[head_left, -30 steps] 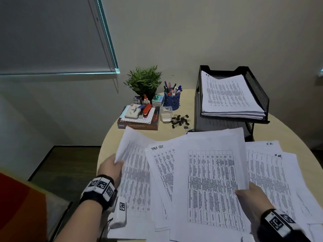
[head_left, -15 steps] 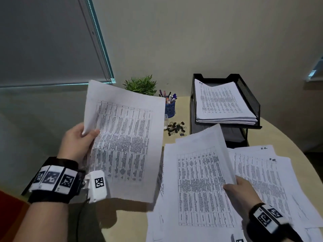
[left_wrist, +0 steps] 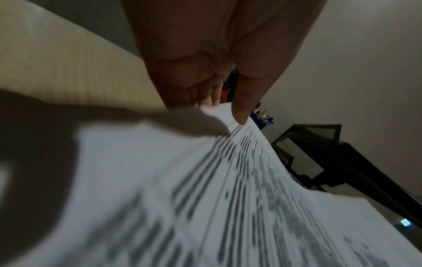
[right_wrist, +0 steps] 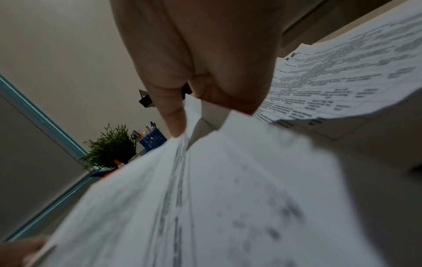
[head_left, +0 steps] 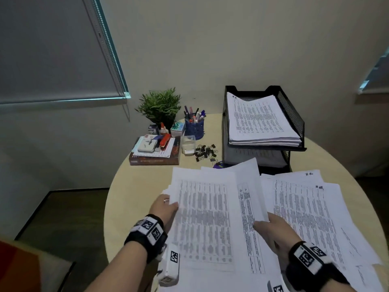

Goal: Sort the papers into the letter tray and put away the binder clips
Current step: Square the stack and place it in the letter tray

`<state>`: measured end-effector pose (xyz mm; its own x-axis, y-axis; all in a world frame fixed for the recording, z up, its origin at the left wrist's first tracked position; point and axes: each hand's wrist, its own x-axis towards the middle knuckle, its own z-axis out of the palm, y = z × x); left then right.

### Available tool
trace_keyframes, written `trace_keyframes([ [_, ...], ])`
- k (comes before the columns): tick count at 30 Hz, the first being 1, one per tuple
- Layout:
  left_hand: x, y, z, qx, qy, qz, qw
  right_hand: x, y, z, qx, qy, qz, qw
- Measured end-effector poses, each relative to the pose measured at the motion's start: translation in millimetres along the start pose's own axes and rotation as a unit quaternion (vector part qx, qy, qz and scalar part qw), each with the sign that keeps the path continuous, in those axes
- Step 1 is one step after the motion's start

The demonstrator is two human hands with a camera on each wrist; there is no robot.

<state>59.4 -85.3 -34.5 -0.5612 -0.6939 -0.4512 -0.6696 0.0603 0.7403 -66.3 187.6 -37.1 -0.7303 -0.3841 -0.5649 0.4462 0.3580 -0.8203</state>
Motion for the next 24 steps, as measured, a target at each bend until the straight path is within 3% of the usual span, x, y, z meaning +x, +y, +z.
trace_keyframes([
  [5, 0.2, -10.2, 24.0, 0.055, -0.055, -0.014, 0.997, 0.7, -0.5, 0.8, 0.064, -0.019, 0.016, 0.998],
  [10, -5.9, -7.0, 30.2, 0.016, -0.089, -0.01, 0.996, -5.4, -0.6, 10.9, -0.067, -0.049, 0.033, 0.996],
  [13, -8.7, -7.7, 27.1, 0.013, -0.087, -0.014, 0.996, -7.5, -1.9, 12.1, -0.058, -0.049, 0.013, 0.997],
  [17, -15.5, -8.0, 24.3, -0.153, -0.08, -0.02, 0.985, -19.9, -15.2, 4.4, 0.046, -0.098, 0.011, 0.994],
  [20, -22.8, 5.2, 19.2, -0.263, -0.139, -0.012, 0.955, -25.2, -28.6, -0.9, 0.061, -0.113, -0.024, 0.991],
  [24, -39.0, 46.6, 5.1, -0.341, -0.127, 0.101, 0.926, -31.5, -56.7, 0.7, 0.079, -0.051, -0.132, 0.987],
])
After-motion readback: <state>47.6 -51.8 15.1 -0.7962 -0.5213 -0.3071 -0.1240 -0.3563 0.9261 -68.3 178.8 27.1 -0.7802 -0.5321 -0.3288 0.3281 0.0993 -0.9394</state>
